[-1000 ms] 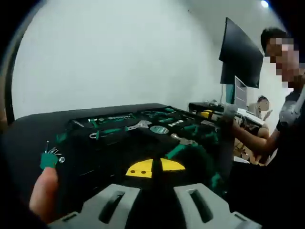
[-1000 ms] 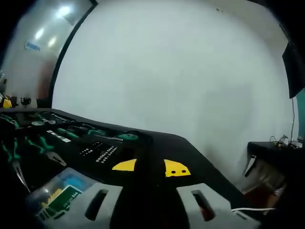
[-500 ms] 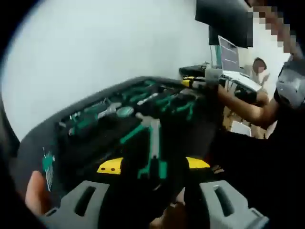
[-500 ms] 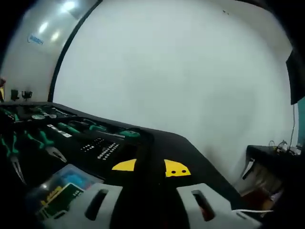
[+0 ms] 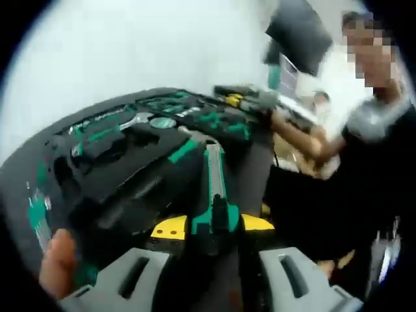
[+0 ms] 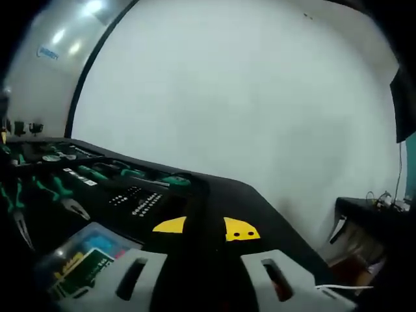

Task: Pick up the tools and put them into their designated positions in the toolbox.

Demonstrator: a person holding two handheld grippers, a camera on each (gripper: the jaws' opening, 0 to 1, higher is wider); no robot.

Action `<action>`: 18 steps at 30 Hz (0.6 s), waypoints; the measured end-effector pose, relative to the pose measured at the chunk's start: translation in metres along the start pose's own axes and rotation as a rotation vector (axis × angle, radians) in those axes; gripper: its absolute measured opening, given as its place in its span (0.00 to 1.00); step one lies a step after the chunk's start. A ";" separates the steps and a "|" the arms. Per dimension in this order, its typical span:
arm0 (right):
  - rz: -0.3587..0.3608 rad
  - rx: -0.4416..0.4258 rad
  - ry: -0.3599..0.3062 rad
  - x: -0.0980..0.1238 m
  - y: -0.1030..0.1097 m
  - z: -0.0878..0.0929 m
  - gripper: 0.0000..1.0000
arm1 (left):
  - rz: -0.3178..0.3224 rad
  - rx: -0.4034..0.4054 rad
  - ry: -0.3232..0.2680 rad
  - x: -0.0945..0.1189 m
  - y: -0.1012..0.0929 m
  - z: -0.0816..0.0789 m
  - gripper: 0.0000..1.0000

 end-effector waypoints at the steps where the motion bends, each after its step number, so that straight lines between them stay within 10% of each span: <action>1: 0.000 0.001 0.000 0.000 0.000 0.000 0.18 | 0.012 -0.015 0.013 0.001 0.003 -0.003 0.25; 8: -0.001 0.001 0.000 0.001 0.001 0.000 0.18 | 0.021 0.022 0.194 -0.005 0.013 -0.005 0.26; 15: 0.006 0.010 -0.020 0.001 0.001 -0.005 0.19 | -0.366 -0.120 -0.040 0.032 0.009 -0.034 0.20; 18: 0.003 0.007 -0.033 0.000 0.001 -0.007 0.19 | -0.400 -0.073 0.022 0.036 -0.013 -0.022 0.13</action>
Point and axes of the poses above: the point that each gripper's makers call its tool centre point, and the gripper's own axes: x roughly backward along the fingers, y roughly to its left, z roughly out of its underside, the point moved 4 cm from there along x, roughly backward along the fingers, and after that the axes turned 9 degrees about -y, right-handed, at the moved point
